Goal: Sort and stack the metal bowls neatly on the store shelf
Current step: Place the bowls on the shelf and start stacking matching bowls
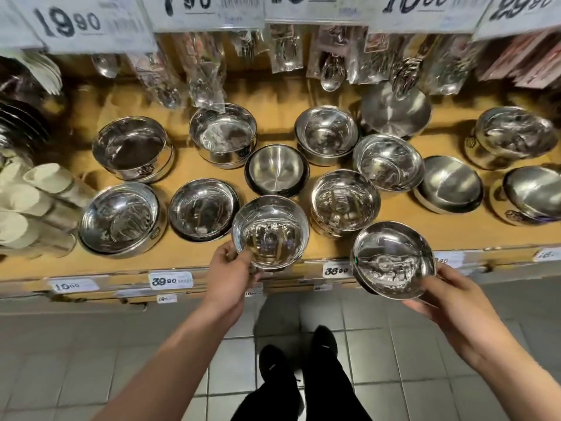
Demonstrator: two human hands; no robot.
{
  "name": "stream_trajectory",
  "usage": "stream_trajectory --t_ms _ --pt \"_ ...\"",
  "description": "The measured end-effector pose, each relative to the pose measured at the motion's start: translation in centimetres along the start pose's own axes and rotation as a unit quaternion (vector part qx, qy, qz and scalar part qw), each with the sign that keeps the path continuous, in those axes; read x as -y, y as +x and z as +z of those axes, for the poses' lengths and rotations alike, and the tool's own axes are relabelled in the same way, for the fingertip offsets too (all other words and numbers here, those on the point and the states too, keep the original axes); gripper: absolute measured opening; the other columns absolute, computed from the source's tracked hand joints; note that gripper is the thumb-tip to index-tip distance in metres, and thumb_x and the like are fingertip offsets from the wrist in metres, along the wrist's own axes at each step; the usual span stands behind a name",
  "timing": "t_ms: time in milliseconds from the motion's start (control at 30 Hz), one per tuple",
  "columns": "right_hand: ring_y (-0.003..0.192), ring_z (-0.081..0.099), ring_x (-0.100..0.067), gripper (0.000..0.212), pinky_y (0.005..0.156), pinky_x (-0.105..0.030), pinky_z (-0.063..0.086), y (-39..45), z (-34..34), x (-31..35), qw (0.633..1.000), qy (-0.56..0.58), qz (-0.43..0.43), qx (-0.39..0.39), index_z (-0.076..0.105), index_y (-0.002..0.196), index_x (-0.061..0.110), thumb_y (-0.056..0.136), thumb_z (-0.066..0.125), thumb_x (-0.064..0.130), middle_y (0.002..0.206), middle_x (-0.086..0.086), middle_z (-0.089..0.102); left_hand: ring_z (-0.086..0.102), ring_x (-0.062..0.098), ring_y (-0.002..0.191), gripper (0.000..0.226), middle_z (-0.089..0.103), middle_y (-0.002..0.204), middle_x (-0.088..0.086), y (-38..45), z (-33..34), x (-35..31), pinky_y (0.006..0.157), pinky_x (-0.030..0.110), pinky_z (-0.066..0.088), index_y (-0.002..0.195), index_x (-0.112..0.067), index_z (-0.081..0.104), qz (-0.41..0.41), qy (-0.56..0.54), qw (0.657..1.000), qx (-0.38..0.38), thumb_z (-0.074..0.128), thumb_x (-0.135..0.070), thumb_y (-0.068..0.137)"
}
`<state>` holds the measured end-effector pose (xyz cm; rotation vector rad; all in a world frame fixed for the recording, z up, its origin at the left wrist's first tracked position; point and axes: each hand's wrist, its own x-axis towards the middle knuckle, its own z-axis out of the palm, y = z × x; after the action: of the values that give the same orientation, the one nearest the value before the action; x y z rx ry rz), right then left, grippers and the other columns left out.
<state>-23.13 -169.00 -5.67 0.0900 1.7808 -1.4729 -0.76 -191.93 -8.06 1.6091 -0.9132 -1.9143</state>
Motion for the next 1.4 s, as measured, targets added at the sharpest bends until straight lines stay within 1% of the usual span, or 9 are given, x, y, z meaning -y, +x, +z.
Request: stream_trajectory --t_ms 200,300,567,700,833,1000,1133,1267,1400 --pt "0.086 0.073 -0.010 0.019 0.063 -0.026 0.062 0.2 -1.4 0.9 1.000 0.010 0.004 -0.023 0.070 0.097 0.009 0.095 0.055 -0.002 0.101 -0.006 0.075 0.066 0.018 0.090 0.011 0.061 0.102 0.007 1.3 0.1 0.4 0.069 0.028 0.063 0.105 -0.010 0.053 -0.022 -0.037 0.999 0.000 0.061 -0.008 0.099" --pt "0.096 0.068 -0.021 0.014 0.072 -0.031 0.064 1.1 -1.7 1.6 0.997 0.038 0.006 -0.067 0.066 0.102 0.004 0.094 0.056 -0.002 0.097 -0.010 0.072 0.067 0.018 0.092 0.014 0.062 0.105 0.007 1.4 -0.1 0.8 0.073 0.029 0.063 0.109 -0.010 0.053 -0.022 -0.032 0.999 0.017 0.060 -0.004 0.098" --pt "0.085 0.070 -0.027 0.018 0.057 -0.026 0.061 5.1 -2.1 3.3 0.995 0.027 0.001 -0.096 0.056 0.104 0.008 0.091 0.064 -0.002 0.105 -0.015 0.069 0.070 0.012 0.079 0.026 0.060 0.107 0.016 -0.2 -0.7 0.7 0.079 0.029 0.061 0.123 0.000 0.056 -0.002 -0.012 0.999 0.033 0.057 -0.006 0.099" --pt "0.075 0.065 -0.025 0.024 0.054 -0.027 0.061 7.1 -2.1 3.5 0.995 0.006 0.004 -0.095 0.049 0.092 0.017 0.092 0.067 0.001 0.092 -0.014 0.063 0.065 0.021 0.108 0.036 0.064 0.126 0.024 -1.4 -1.4 0.9 0.099 0.042 0.053 0.134 0.006 0.054 -0.008 -0.013 1.000 0.019 0.051 -0.010 0.102" --pt "0.069 0.066 -0.020 0.019 0.051 -0.024 0.059 8.7 -2.5 3.3 0.997 0.012 0.011 -0.075 0.052 0.090 0.016 0.093 0.067 0.004 0.090 -0.009 0.063 0.060 0.016 0.089 0.019 0.062 0.096 0.012 -2.3 -1.3 1.6 0.074 0.030 0.062 0.107 -0.004 0.066 -0.016 -0.023 1.000 0.004 0.049 -0.009 0.101" --pt "0.082 0.066 -0.021 0.012 0.059 -0.023 0.062 9.8 -3.0 3.5 0.998 0.003 0.001 -0.060 0.058 0.097 0.014 0.093 0.069 0.010 0.098 -0.011 0.065 0.062 0.021 0.095 0.010 0.062 0.090 0.009 -2.7 -0.3 2.9 0.078 0.034 0.060 0.093 -0.008 0.060 -0.024 -0.038 0.998 -0.050 0.052 -0.011 0.099" --pt "0.087 0.068 -0.029 0.043 0.078 -0.044 0.061 9.6 -2.9 2.9 0.996 -0.058 -0.010 -0.061 0.052 0.122 0.005 0.088 0.075 0.014 0.109 -0.019 0.069 0.061 0.022 0.096 0.010 0.056 0.093 0.009 -3.2 0.5 4.0 0.079 0.033 0.055 0.103 -0.005 0.053 -0.025 -0.056 0.994 -0.088 0.056 -0.014 0.100" --pt "0.098 0.067 -0.031 0.043 0.059 -0.025 0.062 9.9 -3.2 2.6 0.999 -0.025 -0.008 -0.022 0.042 0.110 0.015 0.086 0.072 -0.004 0.116 -0.013 0.058 0.061 0.023 0.099 0.013 0.054 0.101 0.013 -3.9 1.4 4.9 0.077 0.033 0.055 0.108 -0.004 0.051 -0.036 -0.051 0.993 -0.103 0.054 -0.014 0.100" --pt "0.072 0.063 -0.023 0.034 0.052 -0.024 0.056 10.9 -3.9 3.3 0.997 -0.073 -0.022 0.006 0.053 0.104 0.016 0.087 0.064 -0.011 0.099 -0.011 0.067 0.061 0.025 0.098 0.016 0.053 0.106 0.017 -4.9 2.4 5.4 0.078 0.035 0.055 0.109 0.001 0.054 -0.041 -0.048 0.993 -0.104 0.053 -0.013 0.101"
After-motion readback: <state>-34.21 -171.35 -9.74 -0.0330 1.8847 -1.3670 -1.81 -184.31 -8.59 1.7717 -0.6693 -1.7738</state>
